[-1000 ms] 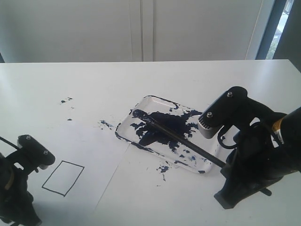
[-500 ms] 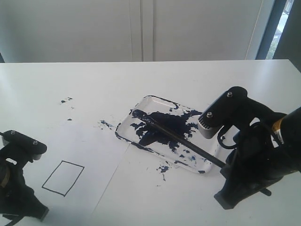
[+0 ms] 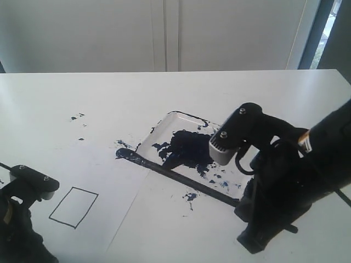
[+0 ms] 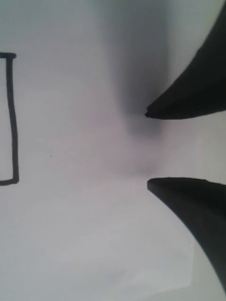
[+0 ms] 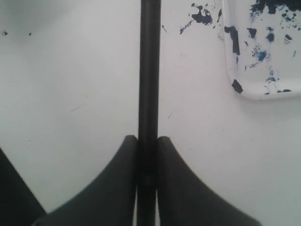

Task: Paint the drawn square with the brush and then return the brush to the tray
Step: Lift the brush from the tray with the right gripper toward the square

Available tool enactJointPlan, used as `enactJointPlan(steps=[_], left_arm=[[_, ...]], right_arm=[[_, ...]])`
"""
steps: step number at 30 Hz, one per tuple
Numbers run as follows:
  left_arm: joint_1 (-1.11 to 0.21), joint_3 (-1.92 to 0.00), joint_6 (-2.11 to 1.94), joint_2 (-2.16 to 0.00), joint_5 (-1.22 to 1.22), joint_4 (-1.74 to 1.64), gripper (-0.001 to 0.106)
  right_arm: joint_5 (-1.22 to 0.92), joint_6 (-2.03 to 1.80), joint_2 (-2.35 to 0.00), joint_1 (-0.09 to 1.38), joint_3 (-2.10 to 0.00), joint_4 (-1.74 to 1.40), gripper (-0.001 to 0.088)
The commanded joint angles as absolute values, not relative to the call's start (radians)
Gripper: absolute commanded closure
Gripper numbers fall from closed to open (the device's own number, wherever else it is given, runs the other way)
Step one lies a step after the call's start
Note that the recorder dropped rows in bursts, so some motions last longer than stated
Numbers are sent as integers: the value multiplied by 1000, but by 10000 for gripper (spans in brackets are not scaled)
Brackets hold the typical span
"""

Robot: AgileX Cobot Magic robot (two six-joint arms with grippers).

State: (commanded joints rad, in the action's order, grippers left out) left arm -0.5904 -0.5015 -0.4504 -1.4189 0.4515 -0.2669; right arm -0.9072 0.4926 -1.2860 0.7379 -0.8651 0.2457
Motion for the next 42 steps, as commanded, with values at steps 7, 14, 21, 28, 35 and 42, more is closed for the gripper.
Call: enactJointPlan(steps=[7, 14, 21, 28, 35, 42], left_arm=[[-528, -462, -472, -1415, 368, -239, 598], [-514, -523, -428, -1233, 522, -243, 598], [-391, -528, -364, -1205, 523, -236, 598], [-322, -528, -288, -1228, 466, -153, 598], [-322, -528, -151, -1307, 454, -23, 598], [-322, -518, -151, -1353, 431, -57, 598]], right_arm=[[-902, 626, -1412, 738, -924, 371, 868], [-866, 626, -1434, 738, -935, 369, 868], [-850, 658, -1445, 738, -943, 401, 868], [-850, 768, -1482, 738, -971, 538, 868], [-862, 782, -1510, 738, -977, 545, 868], [-865, 787, -1510, 738, -977, 547, 868]])
